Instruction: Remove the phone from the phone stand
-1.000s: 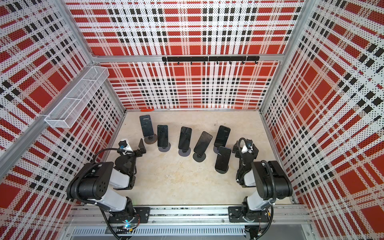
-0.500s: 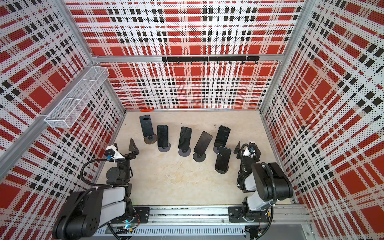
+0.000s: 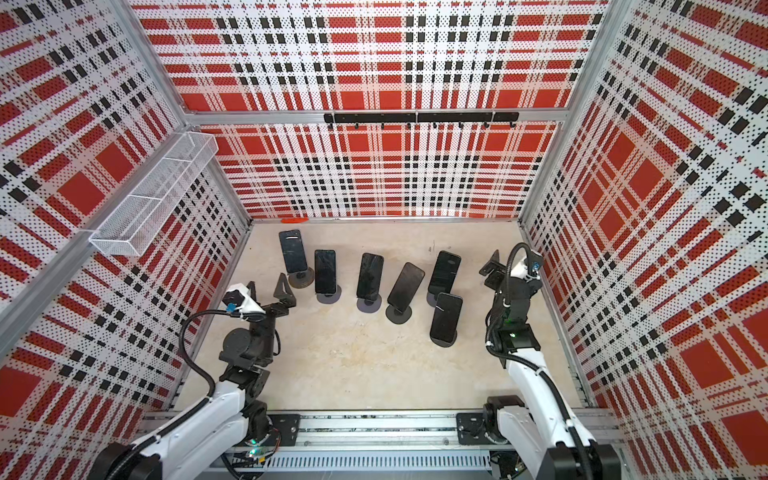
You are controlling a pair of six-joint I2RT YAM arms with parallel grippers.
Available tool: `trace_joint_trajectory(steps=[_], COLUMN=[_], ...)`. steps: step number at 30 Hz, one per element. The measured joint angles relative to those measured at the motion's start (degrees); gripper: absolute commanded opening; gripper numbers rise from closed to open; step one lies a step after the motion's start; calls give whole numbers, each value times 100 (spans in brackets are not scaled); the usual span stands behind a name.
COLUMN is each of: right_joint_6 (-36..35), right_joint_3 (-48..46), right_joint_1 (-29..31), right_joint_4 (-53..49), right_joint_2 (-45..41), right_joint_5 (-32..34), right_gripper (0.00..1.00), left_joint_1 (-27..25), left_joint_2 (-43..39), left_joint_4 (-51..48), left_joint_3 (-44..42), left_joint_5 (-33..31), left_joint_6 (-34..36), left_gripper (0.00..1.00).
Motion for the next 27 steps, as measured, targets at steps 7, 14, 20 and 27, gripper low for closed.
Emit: trace_joint_trajectory(steps=[7,14,20,27], right_joint_6=[667,1316,1484,1626], right_joint_3=[533,2594,3685,3832], right_joint_1=[175,577,540,586], right_joint_4=[-2092,-4824,-6255,-6710], right_joint_2=[-129,1060,1397,1207], right_joint_5=[-1296,-741,-516,-1504], right_gripper=[100,100,100,100], left_joint_1=[-1626,-2608,-2894,-2780], left_joint_2=[22,992,1224,1102], left_joint_4=[-678,-835,-942,-1150], left_joint_3=[81,774,1040,1106], left_joint_5=[-909,-1322,-1486,-1858], left_joint_6=[63,131,28,-334], left_gripper=[98,98,98,98])
